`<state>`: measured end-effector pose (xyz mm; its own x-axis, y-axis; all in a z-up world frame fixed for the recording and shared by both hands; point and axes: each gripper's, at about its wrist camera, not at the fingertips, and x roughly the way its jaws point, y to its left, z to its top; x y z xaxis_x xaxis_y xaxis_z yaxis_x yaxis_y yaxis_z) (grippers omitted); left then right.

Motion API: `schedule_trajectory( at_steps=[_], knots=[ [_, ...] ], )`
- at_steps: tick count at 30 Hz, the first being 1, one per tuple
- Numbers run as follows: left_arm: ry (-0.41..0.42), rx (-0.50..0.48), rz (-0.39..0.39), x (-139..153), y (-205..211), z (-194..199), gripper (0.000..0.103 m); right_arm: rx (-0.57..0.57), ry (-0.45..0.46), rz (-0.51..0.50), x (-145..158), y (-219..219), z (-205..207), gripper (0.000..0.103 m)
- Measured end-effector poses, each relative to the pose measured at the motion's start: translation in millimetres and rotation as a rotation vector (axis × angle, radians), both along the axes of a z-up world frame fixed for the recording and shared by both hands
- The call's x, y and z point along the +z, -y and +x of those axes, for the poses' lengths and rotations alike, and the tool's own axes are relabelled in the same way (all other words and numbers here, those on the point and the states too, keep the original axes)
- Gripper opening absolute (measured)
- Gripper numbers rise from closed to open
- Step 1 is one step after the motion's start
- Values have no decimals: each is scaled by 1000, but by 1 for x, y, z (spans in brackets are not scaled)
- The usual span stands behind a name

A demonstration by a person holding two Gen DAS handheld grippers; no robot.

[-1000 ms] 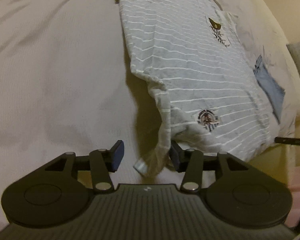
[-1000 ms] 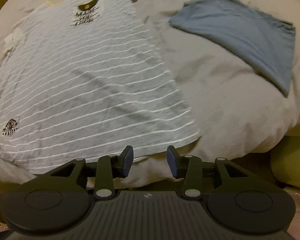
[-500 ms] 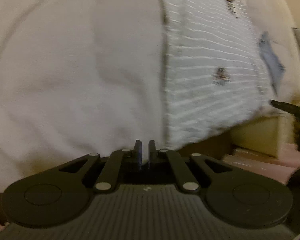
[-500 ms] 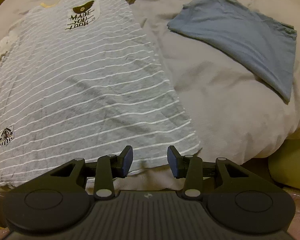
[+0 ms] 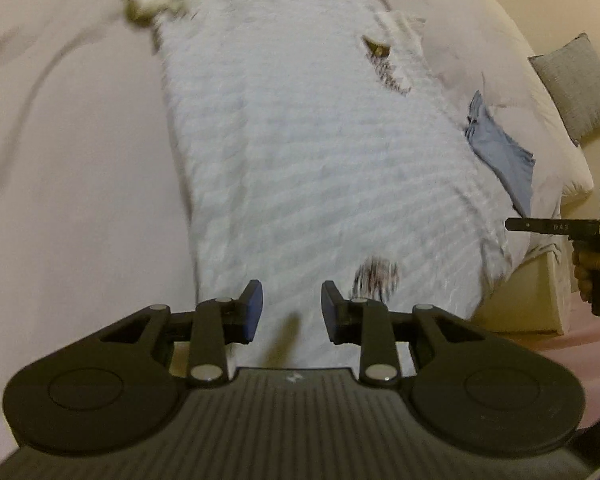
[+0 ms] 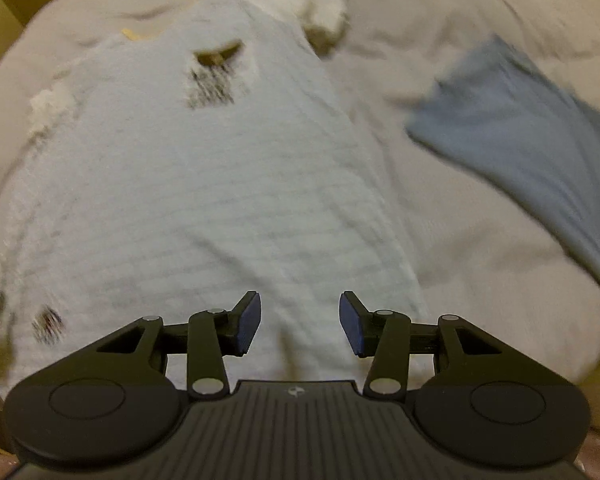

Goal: Fold clothes

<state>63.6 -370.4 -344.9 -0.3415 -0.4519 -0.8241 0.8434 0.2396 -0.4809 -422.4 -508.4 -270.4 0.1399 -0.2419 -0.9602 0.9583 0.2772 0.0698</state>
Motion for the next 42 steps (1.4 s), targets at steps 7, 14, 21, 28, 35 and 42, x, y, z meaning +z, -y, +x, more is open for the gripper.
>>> schedule_trajectory(
  at_steps=[7,14,21,28,35,42],
  knots=[
    [97,-13,-12,3,62,8,31,93,33,-44,-10,70,34,47],
    [202,15,34,3,113,11,33,122,75,-135,-16,192,31,49],
    [262,-18,17,4,193,-33,35,156,135,-127,-52,323,12,49],
    [364,-267,-101,8,312,-98,35,112,320,48,-104,348,-12,49],
    [426,-447,-191,-3,414,-136,36,-55,536,128,-133,353,-38,24],
    [539,-521,-171,-29,467,-150,36,-124,489,-10,-70,359,-71,2]
  ],
)
